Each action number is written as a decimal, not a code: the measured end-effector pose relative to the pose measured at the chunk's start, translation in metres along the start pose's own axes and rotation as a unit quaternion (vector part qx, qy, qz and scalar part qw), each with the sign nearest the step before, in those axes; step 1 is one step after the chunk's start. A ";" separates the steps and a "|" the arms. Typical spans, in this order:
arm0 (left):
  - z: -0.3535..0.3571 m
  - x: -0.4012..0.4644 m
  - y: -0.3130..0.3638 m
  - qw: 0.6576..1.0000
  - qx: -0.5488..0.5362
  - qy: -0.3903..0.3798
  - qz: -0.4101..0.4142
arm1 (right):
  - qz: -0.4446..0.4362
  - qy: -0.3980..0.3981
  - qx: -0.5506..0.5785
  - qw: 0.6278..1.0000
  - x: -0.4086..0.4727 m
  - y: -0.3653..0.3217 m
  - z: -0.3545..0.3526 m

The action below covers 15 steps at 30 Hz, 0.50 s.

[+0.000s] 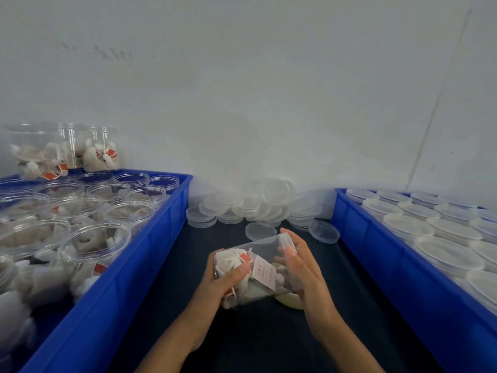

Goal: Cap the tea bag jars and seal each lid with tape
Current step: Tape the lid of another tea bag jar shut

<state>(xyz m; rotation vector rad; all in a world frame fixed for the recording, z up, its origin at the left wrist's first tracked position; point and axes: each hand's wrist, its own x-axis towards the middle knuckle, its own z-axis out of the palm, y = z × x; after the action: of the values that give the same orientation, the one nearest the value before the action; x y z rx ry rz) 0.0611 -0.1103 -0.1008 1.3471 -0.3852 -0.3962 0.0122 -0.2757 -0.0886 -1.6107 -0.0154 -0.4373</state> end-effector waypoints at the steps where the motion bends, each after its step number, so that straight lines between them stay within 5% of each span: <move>1: 0.000 0.000 0.001 1.000 -0.005 -0.008 -0.013 | -0.007 0.004 -0.004 1.000 0.000 0.000 -0.001; 15: -0.005 0.005 -0.006 0.999 0.028 -0.001 0.021 | -0.008 0.106 -0.020 0.994 0.001 0.001 0.013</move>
<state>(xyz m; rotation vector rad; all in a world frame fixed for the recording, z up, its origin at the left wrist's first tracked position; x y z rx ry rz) 0.0677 -0.1099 -0.1078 1.3922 -0.4272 -0.3541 0.0165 -0.2636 -0.0893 -1.5964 0.1419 -0.6214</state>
